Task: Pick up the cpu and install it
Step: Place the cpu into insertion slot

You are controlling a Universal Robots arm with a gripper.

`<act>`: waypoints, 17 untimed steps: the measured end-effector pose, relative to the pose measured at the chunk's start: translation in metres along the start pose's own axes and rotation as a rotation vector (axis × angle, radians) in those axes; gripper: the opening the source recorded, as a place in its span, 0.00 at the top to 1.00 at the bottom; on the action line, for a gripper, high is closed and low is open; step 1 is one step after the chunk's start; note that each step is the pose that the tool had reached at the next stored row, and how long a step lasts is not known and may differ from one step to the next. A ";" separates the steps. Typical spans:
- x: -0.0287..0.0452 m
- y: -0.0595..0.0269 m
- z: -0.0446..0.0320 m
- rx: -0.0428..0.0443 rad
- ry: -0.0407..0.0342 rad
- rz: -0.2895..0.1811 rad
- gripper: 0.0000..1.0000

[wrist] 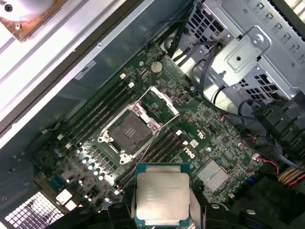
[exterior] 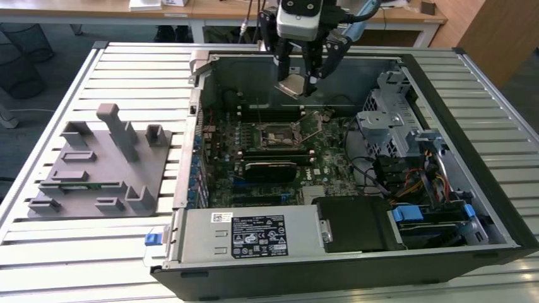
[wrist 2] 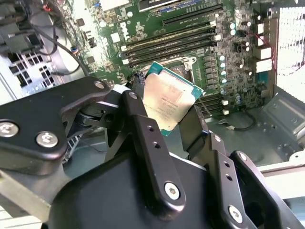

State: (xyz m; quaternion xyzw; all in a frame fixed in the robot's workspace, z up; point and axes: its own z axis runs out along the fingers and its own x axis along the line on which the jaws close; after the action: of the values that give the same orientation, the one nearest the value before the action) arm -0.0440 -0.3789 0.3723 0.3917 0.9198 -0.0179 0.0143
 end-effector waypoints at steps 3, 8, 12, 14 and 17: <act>0.0000 0.0000 0.0004 0.0019 0.0007 0.041 0.46; 0.0001 0.0001 0.0013 0.0049 0.0019 0.111 0.46; 0.0001 0.0000 0.0019 0.0087 0.0020 0.175 0.46; 0.0001 0.0000 0.0020 0.0100 0.0024 0.203 0.46; 0.0001 0.0000 0.0022 0.0111 0.0032 0.233 0.46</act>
State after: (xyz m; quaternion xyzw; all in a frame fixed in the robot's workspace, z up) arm -0.0440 -0.3789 0.3700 0.4962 0.8679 -0.0206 0.0126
